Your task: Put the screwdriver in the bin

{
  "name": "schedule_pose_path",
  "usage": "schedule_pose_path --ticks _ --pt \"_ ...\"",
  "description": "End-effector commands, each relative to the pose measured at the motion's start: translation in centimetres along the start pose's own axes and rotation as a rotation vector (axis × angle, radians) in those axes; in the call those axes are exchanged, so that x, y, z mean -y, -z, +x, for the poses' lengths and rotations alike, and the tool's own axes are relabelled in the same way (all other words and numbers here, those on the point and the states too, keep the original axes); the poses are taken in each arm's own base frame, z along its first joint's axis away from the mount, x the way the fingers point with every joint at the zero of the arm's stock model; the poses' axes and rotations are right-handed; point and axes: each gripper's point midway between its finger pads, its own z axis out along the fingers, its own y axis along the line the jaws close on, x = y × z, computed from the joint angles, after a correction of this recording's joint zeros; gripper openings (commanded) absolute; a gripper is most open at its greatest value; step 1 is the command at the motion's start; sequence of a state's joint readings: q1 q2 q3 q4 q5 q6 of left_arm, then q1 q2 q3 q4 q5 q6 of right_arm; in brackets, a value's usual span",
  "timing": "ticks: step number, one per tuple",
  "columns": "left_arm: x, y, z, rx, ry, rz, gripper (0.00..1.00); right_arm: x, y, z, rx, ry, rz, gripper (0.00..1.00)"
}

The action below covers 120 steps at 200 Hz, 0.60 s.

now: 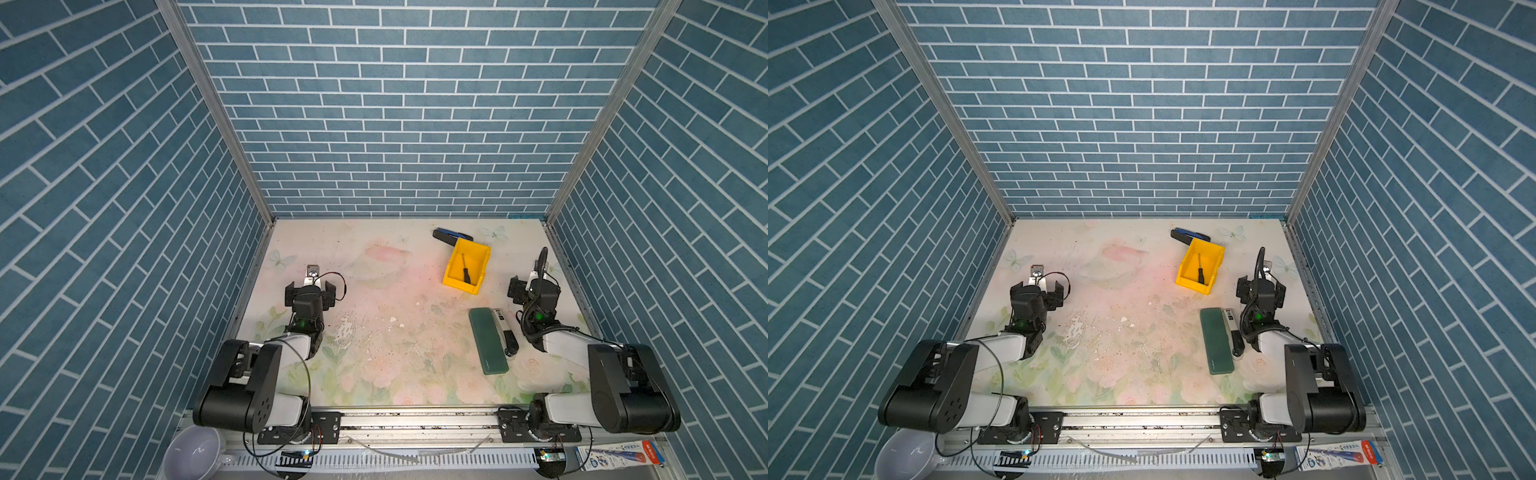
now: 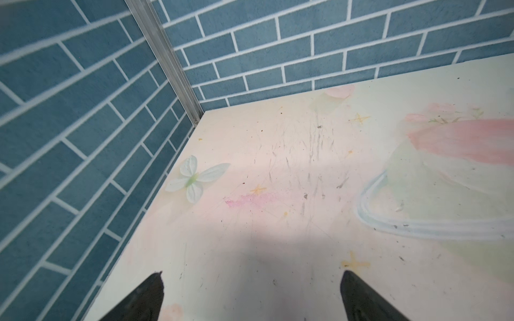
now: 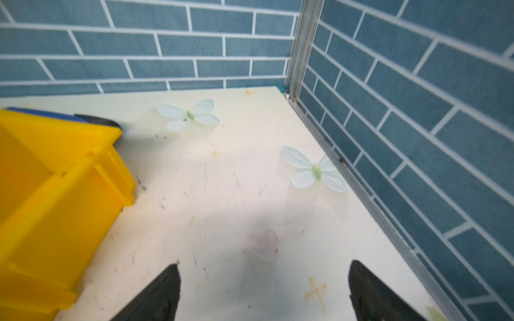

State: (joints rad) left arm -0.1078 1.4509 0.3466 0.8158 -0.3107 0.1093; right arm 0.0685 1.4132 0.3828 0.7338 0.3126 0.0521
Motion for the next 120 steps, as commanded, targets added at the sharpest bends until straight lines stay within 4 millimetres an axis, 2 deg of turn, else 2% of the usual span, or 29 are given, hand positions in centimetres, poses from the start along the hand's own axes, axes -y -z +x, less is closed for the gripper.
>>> schedule_pose_path --ticks 1,18,30,36,67,120 --pt "0.3 -0.8 -1.0 0.056 0.072 0.052 1.0 -0.8 -0.2 -0.4 0.084 0.013 -0.066 0.95" --pt "0.7 -1.3 -0.3 0.04 0.069 0.07 1.0 -0.7 -0.3 -0.2 0.076 -0.012 -0.097 0.95" --pt "0.6 -1.5 -0.5 0.035 0.075 0.078 1.0 -0.6 -0.8 0.8 0.069 -0.027 -0.111 0.94" --pt "0.7 -1.5 -0.3 0.025 0.078 0.083 1.0 -0.4 -0.9 0.3 0.099 -0.032 -0.101 0.96" --pt "0.6 -1.6 -0.3 0.027 0.081 0.086 1.0 -0.1 -2.1 0.8 0.009 -0.053 -0.091 0.97" --pt "0.7 -1.5 -0.3 0.028 0.075 0.087 1.0 0.1 -2.1 0.8 0.004 -0.063 -0.096 0.99"
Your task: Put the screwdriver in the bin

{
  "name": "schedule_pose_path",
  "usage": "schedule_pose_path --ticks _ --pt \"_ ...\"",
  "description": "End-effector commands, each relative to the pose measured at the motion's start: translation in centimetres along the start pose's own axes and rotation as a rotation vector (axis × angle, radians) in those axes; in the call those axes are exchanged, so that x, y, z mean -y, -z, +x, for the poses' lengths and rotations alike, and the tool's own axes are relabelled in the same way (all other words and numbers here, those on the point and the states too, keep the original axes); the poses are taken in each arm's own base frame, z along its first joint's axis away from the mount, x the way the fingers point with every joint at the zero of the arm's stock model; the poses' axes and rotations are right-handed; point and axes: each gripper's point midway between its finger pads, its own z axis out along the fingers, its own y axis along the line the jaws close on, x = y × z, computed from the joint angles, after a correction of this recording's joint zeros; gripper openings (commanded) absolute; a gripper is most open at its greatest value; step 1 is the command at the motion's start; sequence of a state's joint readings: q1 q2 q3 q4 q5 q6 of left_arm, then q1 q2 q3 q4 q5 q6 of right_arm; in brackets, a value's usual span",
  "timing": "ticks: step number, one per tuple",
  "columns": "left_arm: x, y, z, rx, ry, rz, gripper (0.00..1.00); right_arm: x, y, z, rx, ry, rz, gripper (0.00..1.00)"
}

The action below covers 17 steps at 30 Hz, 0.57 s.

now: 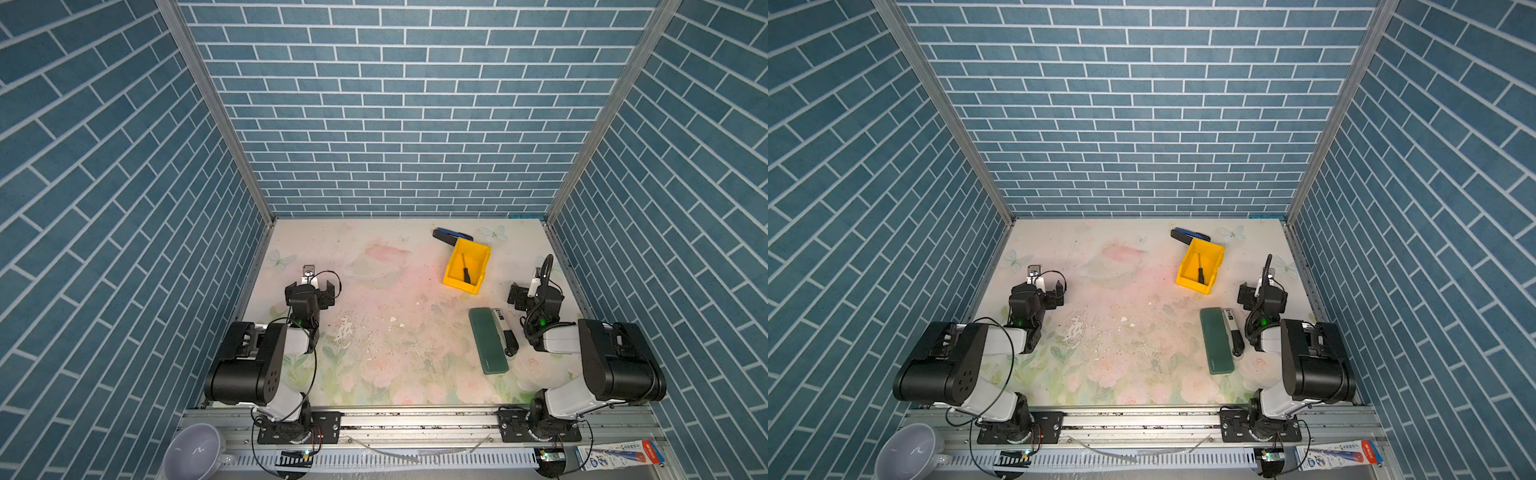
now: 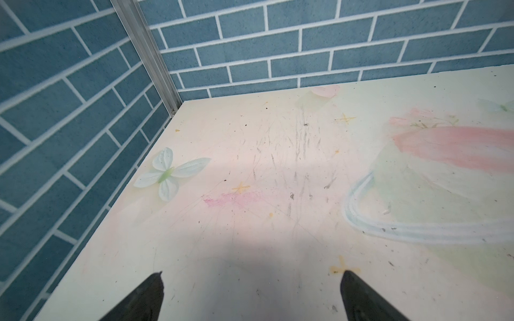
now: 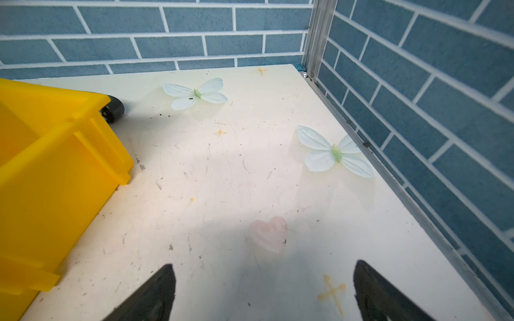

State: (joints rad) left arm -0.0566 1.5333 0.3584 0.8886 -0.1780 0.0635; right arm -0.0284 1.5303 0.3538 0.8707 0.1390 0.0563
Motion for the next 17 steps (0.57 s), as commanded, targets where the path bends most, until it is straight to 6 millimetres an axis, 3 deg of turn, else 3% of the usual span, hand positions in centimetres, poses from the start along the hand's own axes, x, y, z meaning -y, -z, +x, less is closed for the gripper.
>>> schedule_pose_path --ticks 1,17 --pt "-0.08 -0.22 -0.88 0.024 0.009 0.003 1.0 -0.2 -0.55 -1.42 0.024 -0.024 -0.012 0.99" --pt "0.05 -0.28 -0.89 0.021 0.007 0.007 1.0 -0.19 -0.56 -1.4 0.025 -0.022 -0.012 0.97"
